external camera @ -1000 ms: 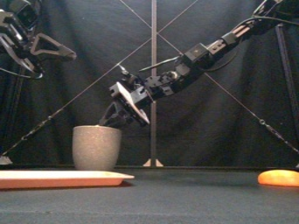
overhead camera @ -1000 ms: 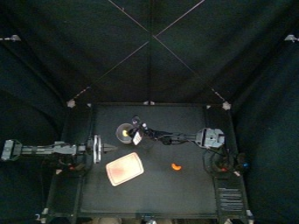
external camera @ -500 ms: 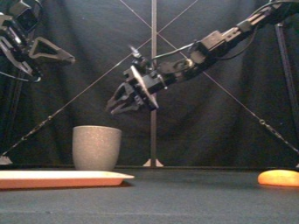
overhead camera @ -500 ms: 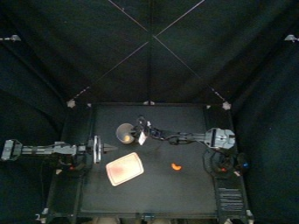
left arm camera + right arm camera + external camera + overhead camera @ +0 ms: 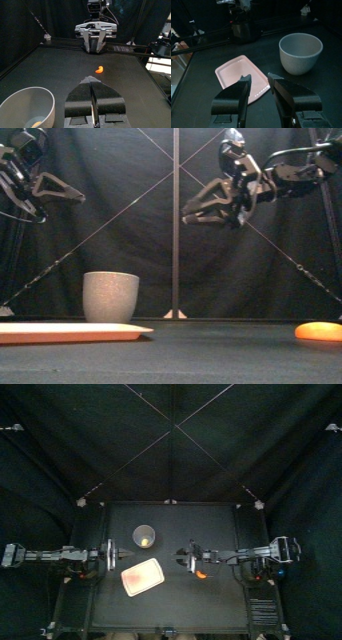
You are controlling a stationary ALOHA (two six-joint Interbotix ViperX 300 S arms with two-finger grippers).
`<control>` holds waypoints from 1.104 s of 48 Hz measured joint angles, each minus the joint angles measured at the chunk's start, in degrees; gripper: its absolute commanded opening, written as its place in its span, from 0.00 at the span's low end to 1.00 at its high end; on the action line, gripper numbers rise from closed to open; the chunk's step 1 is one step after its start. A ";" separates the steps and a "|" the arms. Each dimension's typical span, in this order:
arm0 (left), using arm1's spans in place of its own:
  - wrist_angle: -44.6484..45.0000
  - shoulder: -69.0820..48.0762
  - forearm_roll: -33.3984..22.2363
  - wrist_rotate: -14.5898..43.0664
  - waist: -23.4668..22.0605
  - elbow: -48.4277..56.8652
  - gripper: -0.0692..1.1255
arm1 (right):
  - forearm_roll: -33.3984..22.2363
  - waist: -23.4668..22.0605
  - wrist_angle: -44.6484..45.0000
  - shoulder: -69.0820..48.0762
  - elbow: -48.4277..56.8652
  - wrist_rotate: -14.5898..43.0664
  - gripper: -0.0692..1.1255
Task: Pick the chip then place it in the grey bowl
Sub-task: Drop chip in the grey bowl and return to neutral
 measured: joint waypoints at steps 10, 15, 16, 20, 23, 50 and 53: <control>0.00 0.00 -0.09 0.09 0.00 0.35 0.04 | 1.85 2.11 -0.35 -8.35 8.35 0.88 0.67; 0.00 0.00 0.00 0.18 0.00 0.88 0.04 | 2.72 2.72 -0.35 -12.57 11.16 1.05 0.67; 0.00 0.00 -0.09 0.09 -0.09 1.05 0.04 | 2.72 2.81 -0.35 -13.27 11.60 1.05 0.67; 0.00 0.00 -0.09 0.18 0.00 1.58 0.04 | 2.29 2.99 -0.35 -16.26 13.18 0.62 0.67; 0.00 0.00 0.00 0.26 0.00 1.67 0.04 | 1.41 2.99 -0.44 -18.28 14.33 0.62 0.67; -2.37 0.00 -0.62 0.09 1.23 2.81 0.04 | -7.73 2.99 -0.35 -26.37 19.34 0.97 0.67; -2.55 0.00 -0.70 0.09 1.23 3.25 0.04 | -7.73 2.99 -0.44 -26.28 19.34 0.97 0.67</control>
